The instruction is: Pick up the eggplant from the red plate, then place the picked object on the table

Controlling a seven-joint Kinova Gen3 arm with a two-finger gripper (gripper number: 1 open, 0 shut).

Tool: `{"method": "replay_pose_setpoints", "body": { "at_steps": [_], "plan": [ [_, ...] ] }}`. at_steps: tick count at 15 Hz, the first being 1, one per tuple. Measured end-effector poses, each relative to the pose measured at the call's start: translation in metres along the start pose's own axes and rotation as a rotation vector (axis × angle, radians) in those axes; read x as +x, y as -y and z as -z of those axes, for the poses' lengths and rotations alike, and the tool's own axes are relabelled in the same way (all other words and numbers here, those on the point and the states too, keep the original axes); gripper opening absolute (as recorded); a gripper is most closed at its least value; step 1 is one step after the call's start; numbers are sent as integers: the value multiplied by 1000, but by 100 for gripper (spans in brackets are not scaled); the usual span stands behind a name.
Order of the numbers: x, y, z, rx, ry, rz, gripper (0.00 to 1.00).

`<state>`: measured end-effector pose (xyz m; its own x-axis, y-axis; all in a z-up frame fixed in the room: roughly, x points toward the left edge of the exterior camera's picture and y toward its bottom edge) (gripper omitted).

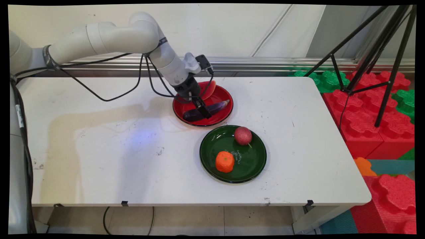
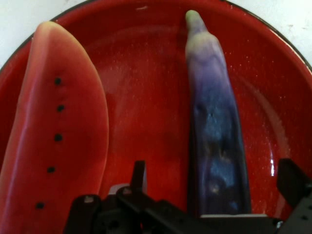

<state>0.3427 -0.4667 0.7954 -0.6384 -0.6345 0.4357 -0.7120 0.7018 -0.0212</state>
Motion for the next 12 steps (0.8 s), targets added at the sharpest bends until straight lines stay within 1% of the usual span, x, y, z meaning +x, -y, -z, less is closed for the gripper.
{"method": "replay_pose_setpoints", "body": {
  "at_steps": [4, 5, 12],
  "plan": [
    [2, 0, -5, -5, 6, -5, 100],
    [2, 0, -6, -6, 5, -7, 0],
    [5, 0, -7, -6, -1, -15, 0]
  ]
}}
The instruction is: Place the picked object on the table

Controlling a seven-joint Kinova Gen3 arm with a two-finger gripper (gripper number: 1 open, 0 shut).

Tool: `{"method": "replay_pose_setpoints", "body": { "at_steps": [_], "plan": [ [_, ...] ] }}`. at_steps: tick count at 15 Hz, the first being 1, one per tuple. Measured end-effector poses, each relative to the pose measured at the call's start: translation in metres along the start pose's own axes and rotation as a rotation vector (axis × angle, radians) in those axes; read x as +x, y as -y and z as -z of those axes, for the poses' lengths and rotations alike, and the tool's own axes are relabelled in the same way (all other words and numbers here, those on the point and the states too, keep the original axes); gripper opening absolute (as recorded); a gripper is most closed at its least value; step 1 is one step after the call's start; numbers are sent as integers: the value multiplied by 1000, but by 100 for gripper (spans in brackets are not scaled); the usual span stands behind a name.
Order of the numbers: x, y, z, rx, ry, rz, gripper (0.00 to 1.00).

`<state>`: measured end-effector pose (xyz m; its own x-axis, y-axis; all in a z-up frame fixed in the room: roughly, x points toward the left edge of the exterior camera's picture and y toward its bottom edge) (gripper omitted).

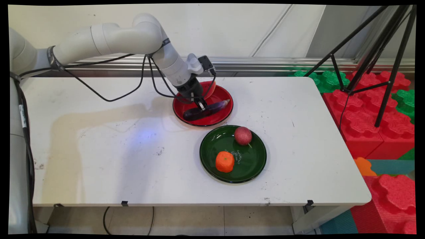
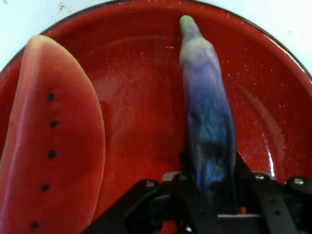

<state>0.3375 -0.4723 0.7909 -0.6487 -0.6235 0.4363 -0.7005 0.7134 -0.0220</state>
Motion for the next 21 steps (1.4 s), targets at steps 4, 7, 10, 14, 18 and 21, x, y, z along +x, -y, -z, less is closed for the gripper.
{"method": "replay_pose_setpoints", "body": {
  "at_steps": [4, 7, 10, 14, 18, 21],
  "plan": [
    [-2, 1, 4, 5, -2, -6, 0],
    [-3, 1, 10, 12, -10, -9, 0],
    [-4, 0, 24, 21, -33, -9, 0],
    [-4, -2, 42, 29, -64, -10, 0],
    [-9, -5, 74, 35, -112, -24, 0],
    [-13, -7, 93, 35, -139, -28, 0]
  ]
}}
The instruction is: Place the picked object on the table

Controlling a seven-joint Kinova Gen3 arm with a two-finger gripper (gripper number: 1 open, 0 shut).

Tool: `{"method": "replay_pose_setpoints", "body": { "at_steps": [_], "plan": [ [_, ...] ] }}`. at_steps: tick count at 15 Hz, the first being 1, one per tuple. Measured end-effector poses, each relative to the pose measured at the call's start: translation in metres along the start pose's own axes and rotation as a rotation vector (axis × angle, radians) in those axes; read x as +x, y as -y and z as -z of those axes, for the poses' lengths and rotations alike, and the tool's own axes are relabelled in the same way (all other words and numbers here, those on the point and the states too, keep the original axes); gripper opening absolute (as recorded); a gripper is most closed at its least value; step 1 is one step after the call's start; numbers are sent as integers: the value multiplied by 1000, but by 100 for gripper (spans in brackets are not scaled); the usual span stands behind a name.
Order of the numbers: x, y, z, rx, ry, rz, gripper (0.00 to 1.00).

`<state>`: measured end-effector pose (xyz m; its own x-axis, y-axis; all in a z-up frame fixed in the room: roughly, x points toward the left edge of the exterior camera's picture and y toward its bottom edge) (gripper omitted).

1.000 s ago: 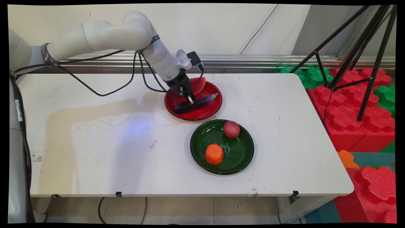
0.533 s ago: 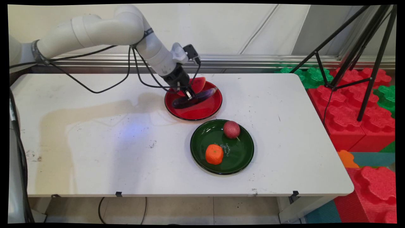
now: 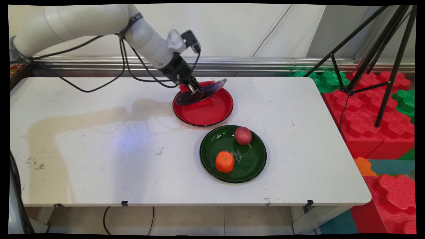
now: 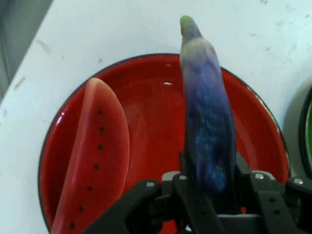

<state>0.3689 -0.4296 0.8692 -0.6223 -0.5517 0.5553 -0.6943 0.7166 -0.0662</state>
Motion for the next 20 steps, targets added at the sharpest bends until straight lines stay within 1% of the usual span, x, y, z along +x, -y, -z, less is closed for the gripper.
{"method": "replay_pose_setpoints", "body": {
  "at_steps": [4, 8, 12, 16, 20],
  "plan": [
    [-6, -3, 33, 0, -40, 9, 0],
    [-23, -6, 68, -6, -55, 16, 0],
    [-51, -9, 97, -7, -33, 33, 0],
    [-74, -10, 112, 0, -1, 58, 0],
    [-95, -10, 118, 2, 39, 92, 0]
  ]
}}
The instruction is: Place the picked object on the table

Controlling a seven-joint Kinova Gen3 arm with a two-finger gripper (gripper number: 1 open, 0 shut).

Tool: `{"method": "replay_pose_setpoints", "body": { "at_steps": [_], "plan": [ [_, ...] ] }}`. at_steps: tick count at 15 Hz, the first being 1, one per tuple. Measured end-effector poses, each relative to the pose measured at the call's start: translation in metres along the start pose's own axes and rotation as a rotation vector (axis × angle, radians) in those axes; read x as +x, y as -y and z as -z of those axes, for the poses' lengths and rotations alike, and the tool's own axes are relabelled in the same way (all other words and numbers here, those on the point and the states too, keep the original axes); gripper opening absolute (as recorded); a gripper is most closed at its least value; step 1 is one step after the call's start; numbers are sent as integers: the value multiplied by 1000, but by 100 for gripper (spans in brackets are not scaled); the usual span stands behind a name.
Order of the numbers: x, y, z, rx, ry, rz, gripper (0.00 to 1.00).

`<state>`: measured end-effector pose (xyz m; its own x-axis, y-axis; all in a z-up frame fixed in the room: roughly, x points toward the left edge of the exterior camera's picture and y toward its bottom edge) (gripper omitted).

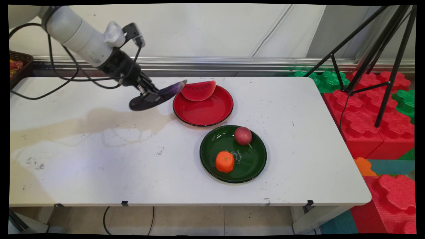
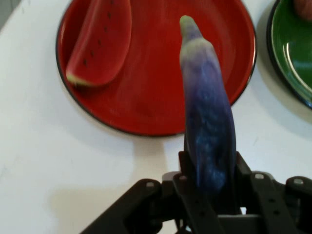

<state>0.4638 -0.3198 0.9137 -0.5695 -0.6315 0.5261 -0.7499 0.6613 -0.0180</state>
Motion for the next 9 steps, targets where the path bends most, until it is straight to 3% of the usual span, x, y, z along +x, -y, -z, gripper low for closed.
{"method": "replay_pose_setpoints", "body": {
  "at_steps": [9],
  "plan": [
    [-37, -6, -24, -16, 87, 116, 0]
  ]
}}
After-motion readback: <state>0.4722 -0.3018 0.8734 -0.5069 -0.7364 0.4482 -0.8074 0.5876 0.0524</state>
